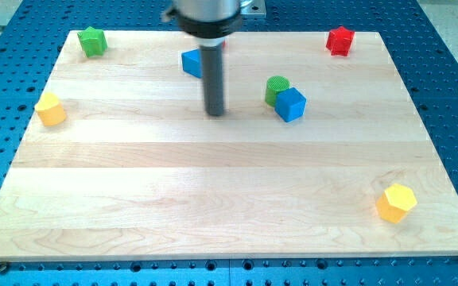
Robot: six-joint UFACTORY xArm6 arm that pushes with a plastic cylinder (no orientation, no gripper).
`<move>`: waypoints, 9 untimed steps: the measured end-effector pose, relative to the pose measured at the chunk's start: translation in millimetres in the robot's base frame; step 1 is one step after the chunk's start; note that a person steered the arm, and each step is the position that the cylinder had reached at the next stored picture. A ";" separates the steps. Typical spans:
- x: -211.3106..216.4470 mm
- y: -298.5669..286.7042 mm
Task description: Slide the blue cube to the center right side of the board
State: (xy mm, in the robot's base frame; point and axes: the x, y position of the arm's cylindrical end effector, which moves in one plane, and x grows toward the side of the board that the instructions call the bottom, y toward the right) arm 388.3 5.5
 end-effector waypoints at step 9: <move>-113.9 72.2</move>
